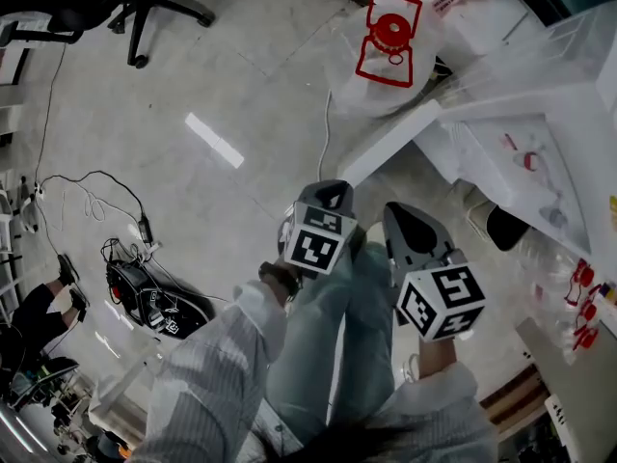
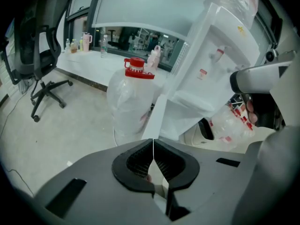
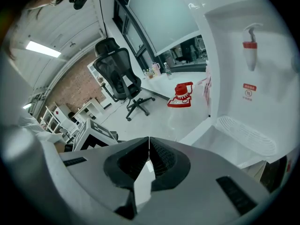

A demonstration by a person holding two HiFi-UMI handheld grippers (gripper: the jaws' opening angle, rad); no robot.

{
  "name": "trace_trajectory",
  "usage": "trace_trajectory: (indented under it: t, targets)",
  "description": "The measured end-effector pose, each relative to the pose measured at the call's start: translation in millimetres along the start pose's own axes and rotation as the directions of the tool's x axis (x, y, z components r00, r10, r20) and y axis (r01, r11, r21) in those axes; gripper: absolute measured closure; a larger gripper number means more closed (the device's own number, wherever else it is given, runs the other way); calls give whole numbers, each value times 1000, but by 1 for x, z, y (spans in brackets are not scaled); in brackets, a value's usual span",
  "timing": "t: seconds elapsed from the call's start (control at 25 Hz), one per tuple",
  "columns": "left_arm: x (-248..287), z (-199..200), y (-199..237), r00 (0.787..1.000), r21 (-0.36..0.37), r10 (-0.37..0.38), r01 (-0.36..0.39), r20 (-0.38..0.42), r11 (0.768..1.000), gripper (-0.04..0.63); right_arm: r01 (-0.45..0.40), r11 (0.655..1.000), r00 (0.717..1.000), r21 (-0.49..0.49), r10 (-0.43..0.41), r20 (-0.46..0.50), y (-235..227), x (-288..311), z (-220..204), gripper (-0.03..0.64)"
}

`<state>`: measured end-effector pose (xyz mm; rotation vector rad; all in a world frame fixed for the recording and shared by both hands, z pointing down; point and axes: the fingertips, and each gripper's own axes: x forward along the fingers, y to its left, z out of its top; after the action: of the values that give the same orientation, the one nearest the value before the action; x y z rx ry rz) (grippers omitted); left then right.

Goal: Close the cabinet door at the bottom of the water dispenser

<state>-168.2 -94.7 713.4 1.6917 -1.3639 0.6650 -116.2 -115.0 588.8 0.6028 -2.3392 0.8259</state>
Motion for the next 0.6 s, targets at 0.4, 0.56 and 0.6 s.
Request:
trace_trajectory:
  t: [0.4,0.56,0.6]
  targets:
    - [39,-22,15,994,34,-14,18,-106,999,491,11,999,1000,33,-10,-29,-15,6,-11,601]
    - [48,-29,22,988,33,-45,51,-151,998,433,27,998,999,55,-25,-30,-21,6,-15,603]
    - [50,-31,22,985,32,-60,66,-162,997,414,31,998,999,59,-30,-31,-22,6,-15,601]
